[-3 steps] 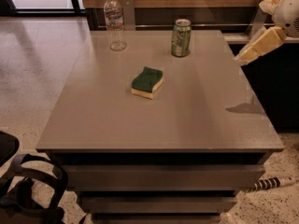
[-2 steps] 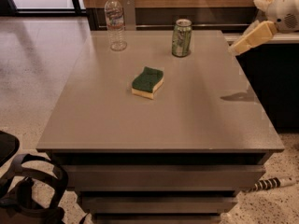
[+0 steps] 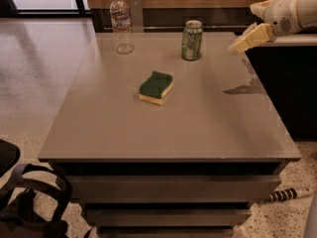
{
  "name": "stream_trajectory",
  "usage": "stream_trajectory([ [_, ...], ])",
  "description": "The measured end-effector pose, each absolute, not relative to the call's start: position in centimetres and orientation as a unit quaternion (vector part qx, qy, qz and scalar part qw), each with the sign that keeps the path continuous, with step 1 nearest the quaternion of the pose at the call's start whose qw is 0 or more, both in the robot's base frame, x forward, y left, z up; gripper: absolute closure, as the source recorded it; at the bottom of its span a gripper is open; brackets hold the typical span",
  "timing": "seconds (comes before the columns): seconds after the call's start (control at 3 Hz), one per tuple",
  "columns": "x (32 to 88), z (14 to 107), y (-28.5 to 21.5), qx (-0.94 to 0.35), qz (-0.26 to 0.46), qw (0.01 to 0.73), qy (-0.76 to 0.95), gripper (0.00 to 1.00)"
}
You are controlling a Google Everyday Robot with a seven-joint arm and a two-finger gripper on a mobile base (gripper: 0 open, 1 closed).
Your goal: Knock green can over
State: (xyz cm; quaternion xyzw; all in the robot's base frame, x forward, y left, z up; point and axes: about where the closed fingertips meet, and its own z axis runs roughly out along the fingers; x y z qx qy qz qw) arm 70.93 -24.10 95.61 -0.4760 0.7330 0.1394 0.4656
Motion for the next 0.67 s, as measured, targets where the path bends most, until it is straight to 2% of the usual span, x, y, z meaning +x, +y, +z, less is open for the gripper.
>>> stream_trajectory([
  [0.33, 72.70, 93.76, -23.11, -0.468, 0.170, 0.479, 0.723, 0.00],
  [0.67, 73.25, 93.33, -22.98, -0.450, 0.186, 0.526, 0.697, 0.00],
])
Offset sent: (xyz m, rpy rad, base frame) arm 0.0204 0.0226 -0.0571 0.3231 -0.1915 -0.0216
